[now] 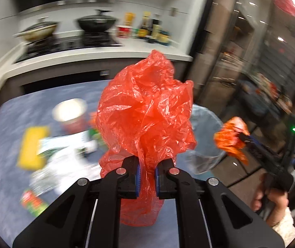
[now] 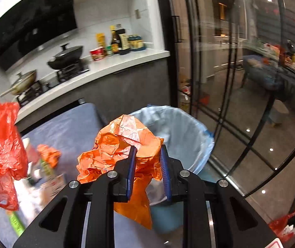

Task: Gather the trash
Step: 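Carry the red bag and orange wrapper to the bin and release both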

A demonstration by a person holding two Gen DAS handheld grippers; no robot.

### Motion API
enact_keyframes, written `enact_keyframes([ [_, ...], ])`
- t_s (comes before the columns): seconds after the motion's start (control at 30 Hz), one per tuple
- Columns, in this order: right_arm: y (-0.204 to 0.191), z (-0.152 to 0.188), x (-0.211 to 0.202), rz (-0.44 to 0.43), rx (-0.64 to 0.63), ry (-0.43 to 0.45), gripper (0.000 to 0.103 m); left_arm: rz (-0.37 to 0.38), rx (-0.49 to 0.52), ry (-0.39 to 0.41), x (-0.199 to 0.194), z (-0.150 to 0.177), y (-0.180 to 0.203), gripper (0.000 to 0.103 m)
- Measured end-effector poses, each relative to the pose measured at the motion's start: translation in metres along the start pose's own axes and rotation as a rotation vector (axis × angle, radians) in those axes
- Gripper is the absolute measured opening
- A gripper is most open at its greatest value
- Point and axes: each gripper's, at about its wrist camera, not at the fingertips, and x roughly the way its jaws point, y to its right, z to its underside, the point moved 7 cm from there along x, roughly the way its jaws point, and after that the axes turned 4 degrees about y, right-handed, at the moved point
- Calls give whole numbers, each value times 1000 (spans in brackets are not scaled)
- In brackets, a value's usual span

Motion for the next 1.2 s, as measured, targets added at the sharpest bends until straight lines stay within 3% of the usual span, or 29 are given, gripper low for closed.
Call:
enact_keyframes([
  [0.17,22,-15,38,36,-3,-7,22,86,61,-52,76,-14,58,9],
  [0.37,44,-17,85,75,-4,-54,23,102,108,-115,149,-13,98,9],
  [0.6,58,-2,129,89,-12,-133,26,105,128,-217,207,10,119,9],
  [0.63,59,2,135,90,-14,-146,27,117,124,-236,214,14,121,10],
  [0.7,60,5,140,89,-14,-153,41,132,109,-277,222,24,122,12],
  [0.77,63,4,139,99,-13,-145,48,110,119,-272,228,26,123,28],
  [0.83,64,1,133,102,-12,-119,52,77,131,-230,222,24,121,66],
  [0.93,64,-7,119,105,-13,-75,59,64,138,-155,207,13,118,73],
  [1.2,53,-17,90,71,-11,-31,62,31,97,-122,184,5,98,74],
])
